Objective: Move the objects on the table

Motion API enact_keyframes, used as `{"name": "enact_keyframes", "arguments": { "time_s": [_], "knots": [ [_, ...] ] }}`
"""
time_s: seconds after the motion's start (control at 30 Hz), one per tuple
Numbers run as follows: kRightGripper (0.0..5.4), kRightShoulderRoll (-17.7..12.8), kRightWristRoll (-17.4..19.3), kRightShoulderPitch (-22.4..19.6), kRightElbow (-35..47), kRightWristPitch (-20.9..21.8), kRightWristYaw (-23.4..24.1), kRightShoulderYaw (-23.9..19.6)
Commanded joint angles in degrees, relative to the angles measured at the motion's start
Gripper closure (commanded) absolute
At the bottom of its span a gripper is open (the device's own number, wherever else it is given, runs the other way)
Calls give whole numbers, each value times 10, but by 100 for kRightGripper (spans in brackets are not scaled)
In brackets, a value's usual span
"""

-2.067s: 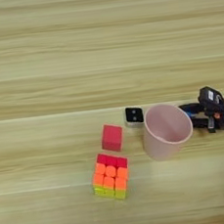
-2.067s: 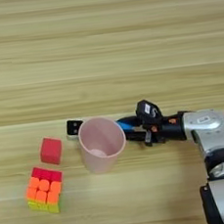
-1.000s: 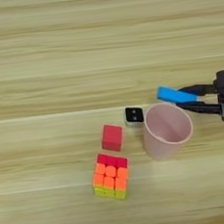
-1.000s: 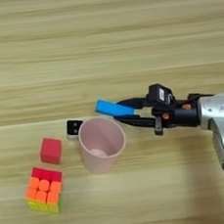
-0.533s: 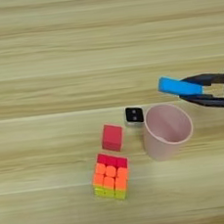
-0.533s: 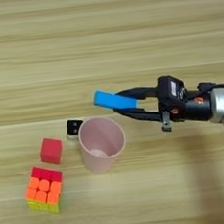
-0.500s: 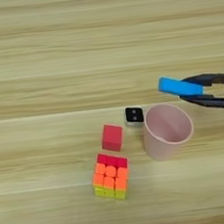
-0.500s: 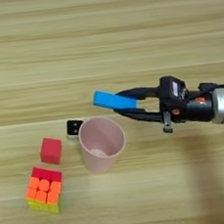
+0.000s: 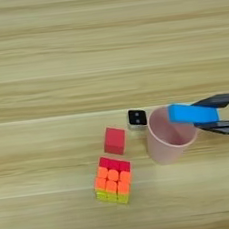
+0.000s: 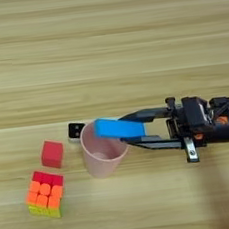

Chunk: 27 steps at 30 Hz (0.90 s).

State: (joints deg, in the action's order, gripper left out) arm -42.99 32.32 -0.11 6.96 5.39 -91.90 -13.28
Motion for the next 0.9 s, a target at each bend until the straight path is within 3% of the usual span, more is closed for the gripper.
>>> {"name": "enact_keyframes", "arguments": {
  "time_s": [0.03,0.27,0.57,0.9],
  "knots": [
    [399,-45,-4,-14,12,11,-3,27],
    [399,-98,3,-9,-17,67,-6,100],
    [399,-194,36,6,-37,106,-6,183],
    [399,-193,22,-7,-79,107,-5,236]
  ]
}}
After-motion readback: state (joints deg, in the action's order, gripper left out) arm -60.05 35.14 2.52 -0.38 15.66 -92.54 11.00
